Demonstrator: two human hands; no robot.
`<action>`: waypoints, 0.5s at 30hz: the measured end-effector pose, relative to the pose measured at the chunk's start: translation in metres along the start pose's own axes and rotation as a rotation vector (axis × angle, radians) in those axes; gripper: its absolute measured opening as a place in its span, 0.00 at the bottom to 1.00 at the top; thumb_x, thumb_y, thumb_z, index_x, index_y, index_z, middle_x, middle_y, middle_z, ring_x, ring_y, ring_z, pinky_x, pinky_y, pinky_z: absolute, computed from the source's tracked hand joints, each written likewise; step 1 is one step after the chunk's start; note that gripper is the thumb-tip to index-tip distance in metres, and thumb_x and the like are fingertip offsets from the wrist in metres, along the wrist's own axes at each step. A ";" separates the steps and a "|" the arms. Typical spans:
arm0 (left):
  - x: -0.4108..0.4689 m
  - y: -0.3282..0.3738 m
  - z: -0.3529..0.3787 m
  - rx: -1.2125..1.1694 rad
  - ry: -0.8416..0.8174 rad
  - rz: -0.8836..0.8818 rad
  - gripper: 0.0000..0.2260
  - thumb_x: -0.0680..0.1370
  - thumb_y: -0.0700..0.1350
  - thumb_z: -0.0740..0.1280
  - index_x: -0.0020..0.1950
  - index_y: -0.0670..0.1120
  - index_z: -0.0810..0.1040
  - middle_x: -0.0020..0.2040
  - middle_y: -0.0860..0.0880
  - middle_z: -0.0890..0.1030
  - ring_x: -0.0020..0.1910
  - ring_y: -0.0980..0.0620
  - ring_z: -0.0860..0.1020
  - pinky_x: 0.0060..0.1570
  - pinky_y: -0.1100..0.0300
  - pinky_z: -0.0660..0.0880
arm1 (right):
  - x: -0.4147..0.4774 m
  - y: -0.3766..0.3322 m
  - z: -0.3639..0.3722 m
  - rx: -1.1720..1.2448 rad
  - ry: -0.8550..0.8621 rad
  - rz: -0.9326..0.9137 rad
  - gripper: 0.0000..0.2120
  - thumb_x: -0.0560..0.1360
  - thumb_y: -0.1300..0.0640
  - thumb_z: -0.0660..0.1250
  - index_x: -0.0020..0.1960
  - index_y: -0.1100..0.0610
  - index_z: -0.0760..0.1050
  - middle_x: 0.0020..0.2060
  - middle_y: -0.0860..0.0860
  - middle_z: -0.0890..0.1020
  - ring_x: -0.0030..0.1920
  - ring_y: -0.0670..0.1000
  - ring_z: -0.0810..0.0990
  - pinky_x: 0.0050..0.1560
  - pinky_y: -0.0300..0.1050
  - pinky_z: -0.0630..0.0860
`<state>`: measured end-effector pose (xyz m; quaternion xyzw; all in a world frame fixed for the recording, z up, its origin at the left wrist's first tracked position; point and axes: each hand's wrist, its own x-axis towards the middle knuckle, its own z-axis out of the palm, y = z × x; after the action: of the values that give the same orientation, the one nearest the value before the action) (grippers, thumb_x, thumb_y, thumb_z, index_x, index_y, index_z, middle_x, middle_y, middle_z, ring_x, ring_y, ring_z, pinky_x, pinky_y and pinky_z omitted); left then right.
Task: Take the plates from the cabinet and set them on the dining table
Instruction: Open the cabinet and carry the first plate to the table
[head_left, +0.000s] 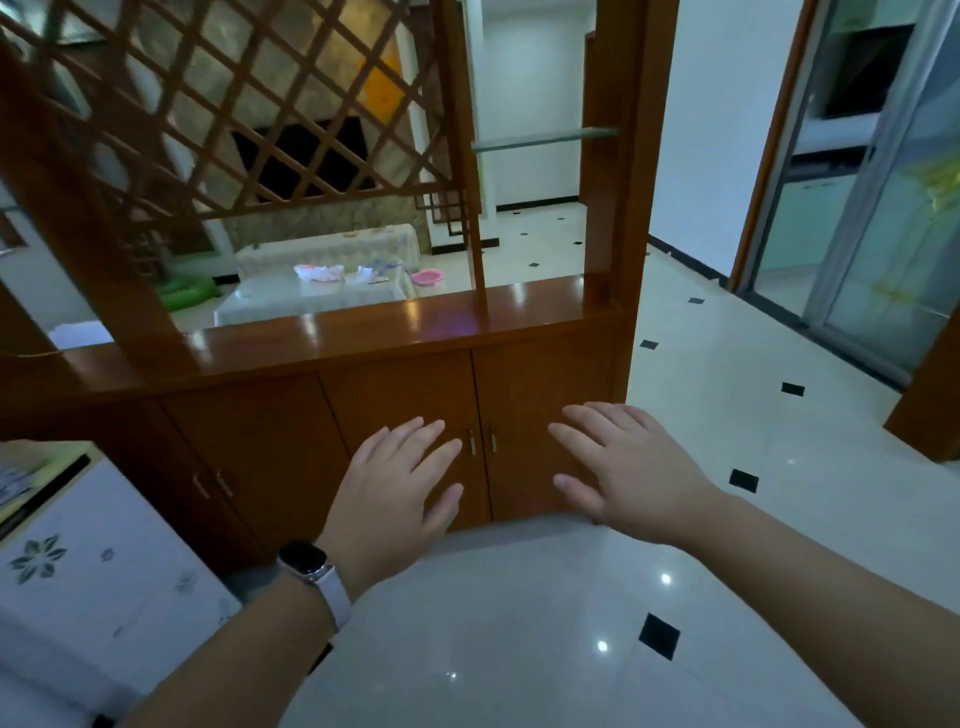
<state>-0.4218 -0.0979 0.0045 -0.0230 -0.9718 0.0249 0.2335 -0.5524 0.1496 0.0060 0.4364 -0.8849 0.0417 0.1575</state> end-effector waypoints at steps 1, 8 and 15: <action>0.011 -0.003 0.005 0.000 0.000 -0.008 0.20 0.77 0.54 0.63 0.66 0.47 0.78 0.67 0.46 0.78 0.68 0.44 0.73 0.67 0.44 0.66 | 0.011 0.010 0.004 -0.003 0.010 -0.007 0.26 0.78 0.38 0.55 0.69 0.52 0.72 0.66 0.54 0.77 0.66 0.57 0.73 0.66 0.56 0.68; 0.059 -0.037 0.035 0.024 -0.038 -0.067 0.21 0.78 0.56 0.58 0.66 0.48 0.77 0.66 0.46 0.78 0.68 0.45 0.73 0.67 0.47 0.64 | 0.076 0.040 0.033 0.045 0.011 -0.022 0.26 0.79 0.37 0.54 0.70 0.50 0.71 0.67 0.52 0.77 0.67 0.56 0.73 0.67 0.56 0.66; 0.102 -0.106 0.092 -0.020 -0.047 -0.072 0.21 0.78 0.55 0.58 0.66 0.48 0.77 0.66 0.46 0.78 0.67 0.45 0.74 0.66 0.47 0.65 | 0.153 0.044 0.087 0.074 -0.049 -0.045 0.26 0.79 0.37 0.53 0.69 0.51 0.72 0.66 0.52 0.77 0.67 0.55 0.73 0.67 0.56 0.67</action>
<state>-0.5575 -0.2015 -0.0251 0.0103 -0.9773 0.0071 0.2113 -0.6948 0.0422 -0.0258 0.4626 -0.8763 0.0599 0.1203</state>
